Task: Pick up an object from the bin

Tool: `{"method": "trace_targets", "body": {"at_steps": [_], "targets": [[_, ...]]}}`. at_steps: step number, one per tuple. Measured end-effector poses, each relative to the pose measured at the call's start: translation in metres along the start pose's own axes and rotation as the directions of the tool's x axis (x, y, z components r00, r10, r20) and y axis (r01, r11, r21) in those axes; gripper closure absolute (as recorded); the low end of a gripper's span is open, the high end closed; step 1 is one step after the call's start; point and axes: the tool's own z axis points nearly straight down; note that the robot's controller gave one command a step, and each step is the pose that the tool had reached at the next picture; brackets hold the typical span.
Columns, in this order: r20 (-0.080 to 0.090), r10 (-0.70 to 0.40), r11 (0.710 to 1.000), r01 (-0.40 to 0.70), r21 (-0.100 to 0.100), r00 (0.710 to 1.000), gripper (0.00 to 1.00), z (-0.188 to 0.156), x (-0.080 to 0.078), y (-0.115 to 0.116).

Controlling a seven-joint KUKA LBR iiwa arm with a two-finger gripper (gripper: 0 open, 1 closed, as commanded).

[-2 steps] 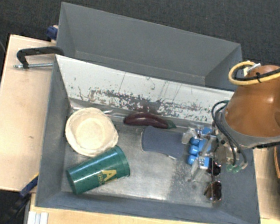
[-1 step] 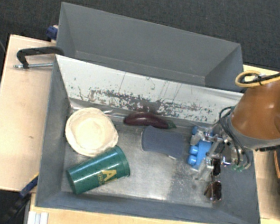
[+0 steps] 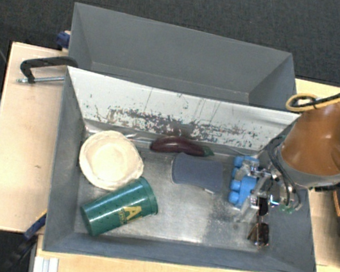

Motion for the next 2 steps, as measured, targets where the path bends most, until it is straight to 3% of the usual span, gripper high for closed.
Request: {"method": "trace_targets", "body": {"at_steps": [1,2], "targets": [[0.008,-0.261,0.965,0.261,0.003,0.965,0.0,-0.009,-0.016,-0.016],[0.006,-0.63,0.776,0.63,0.0,0.776,0.0,0.013,-0.048,-0.019]]}}
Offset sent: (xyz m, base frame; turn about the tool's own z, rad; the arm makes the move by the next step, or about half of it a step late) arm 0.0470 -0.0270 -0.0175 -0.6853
